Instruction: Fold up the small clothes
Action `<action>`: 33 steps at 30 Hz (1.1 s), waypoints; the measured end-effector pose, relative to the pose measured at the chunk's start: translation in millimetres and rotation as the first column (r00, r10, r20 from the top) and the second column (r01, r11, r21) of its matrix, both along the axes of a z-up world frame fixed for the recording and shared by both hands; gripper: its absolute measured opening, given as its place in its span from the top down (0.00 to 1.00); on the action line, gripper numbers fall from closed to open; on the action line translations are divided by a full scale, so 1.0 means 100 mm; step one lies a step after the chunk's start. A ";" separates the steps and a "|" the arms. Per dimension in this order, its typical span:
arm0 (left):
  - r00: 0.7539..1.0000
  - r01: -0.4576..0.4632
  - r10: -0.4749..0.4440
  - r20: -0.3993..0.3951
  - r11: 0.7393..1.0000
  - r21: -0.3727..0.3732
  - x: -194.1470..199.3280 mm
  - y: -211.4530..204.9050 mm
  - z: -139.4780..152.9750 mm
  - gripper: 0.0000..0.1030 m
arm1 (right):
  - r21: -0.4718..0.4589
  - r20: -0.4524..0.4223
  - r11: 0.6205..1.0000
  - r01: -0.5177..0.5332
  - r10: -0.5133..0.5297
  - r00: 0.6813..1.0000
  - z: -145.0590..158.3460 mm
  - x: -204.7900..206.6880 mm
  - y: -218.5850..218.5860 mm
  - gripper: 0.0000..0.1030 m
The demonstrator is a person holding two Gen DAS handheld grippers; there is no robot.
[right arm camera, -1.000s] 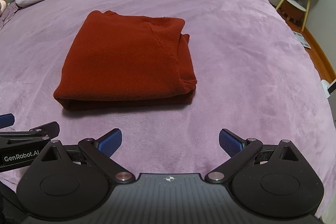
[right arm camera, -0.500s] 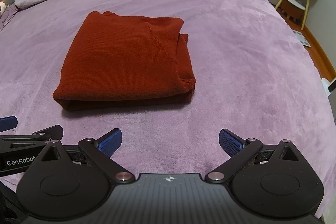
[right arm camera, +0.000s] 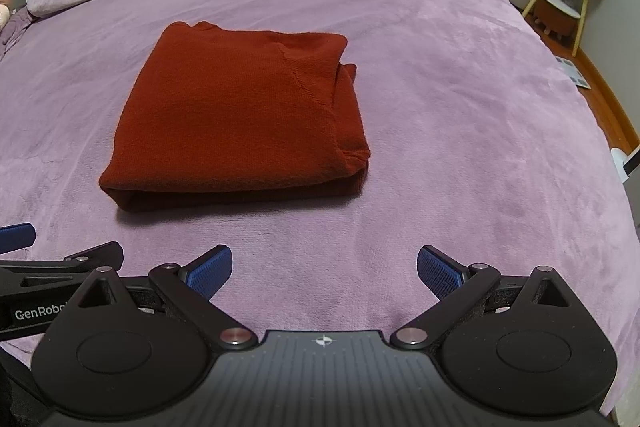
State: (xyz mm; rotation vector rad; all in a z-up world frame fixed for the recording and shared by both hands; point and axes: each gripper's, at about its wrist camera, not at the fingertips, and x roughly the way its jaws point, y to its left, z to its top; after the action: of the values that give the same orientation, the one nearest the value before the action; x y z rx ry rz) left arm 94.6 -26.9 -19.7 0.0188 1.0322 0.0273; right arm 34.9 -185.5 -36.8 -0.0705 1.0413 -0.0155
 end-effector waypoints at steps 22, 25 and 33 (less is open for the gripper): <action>1.000 0.003 -0.003 0.008 1.000 0.008 -0.01 -0.03 0.03 0.02 | 0.003 0.011 1.000 0.007 -0.007 1.000 0.03 -0.03 -0.02 0.04; 1.000 0.004 -0.004 0.007 1.000 0.006 -0.01 -0.03 0.03 0.02 | 0.003 0.011 1.000 0.006 -0.006 1.000 0.04 -0.03 -0.01 0.04; 1.000 0.009 -0.009 0.013 1.000 -0.007 -0.01 -0.06 0.05 0.02 | -0.001 0.017 1.000 0.003 -0.003 1.000 0.06 -0.03 0.00 0.04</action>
State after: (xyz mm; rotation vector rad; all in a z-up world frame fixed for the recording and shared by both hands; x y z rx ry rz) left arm 93.5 -32.6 -14.3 0.0166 1.0190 0.0157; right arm 32.0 -185.2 -30.7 -0.0697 1.0242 -0.0191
